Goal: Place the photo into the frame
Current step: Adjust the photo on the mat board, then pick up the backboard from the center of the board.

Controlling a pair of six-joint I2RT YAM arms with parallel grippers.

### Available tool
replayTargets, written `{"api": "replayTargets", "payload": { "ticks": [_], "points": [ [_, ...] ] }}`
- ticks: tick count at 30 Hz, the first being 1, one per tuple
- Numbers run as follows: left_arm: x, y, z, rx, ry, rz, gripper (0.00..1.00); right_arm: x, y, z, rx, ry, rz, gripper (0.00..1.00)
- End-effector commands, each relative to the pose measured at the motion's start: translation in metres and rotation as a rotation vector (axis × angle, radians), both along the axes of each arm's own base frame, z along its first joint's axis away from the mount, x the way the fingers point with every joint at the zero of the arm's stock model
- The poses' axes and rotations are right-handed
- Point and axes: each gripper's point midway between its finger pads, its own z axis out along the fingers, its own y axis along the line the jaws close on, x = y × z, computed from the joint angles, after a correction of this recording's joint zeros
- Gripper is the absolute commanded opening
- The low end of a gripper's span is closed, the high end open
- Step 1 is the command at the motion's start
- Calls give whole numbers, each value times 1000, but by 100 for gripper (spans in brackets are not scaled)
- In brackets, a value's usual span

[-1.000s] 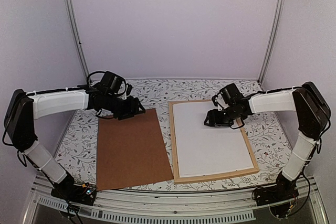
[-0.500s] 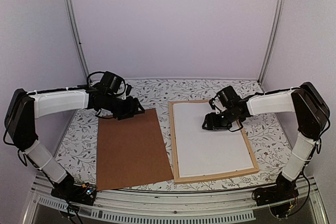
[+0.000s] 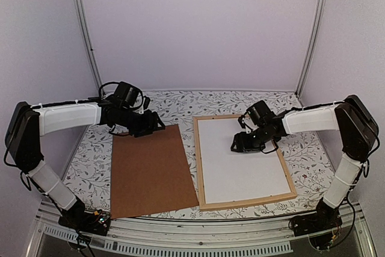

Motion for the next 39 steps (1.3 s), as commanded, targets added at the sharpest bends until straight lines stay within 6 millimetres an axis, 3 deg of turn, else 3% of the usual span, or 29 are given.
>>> {"api": "replayTargets", "payload": {
  "ticks": [1,6,15,19,22,30,35,39],
  "points": [
    [4,5,-3,9,-9,-1,66,-6,2,8,3,-4,11,66],
    [8,14,2,46,-31,13,67,-1,7,24,27,-31,15,67],
    [15,49,10,83,-47,57,76,9,17,79,94,-120,33,73],
    [15,79,2,29,-1,88,76,6,36,98,139,-144,77,76],
    [13,100,-6,4,19,106,76,0,63,107,157,-154,133,77],
    [12,150,-19,12,41,195,94,-21,151,89,200,-98,287,77],
    [1,170,-41,14,128,246,92,-37,195,60,211,-26,346,76],
    [-10,181,-57,9,181,281,91,-50,218,43,224,18,372,75]
  ]
}}
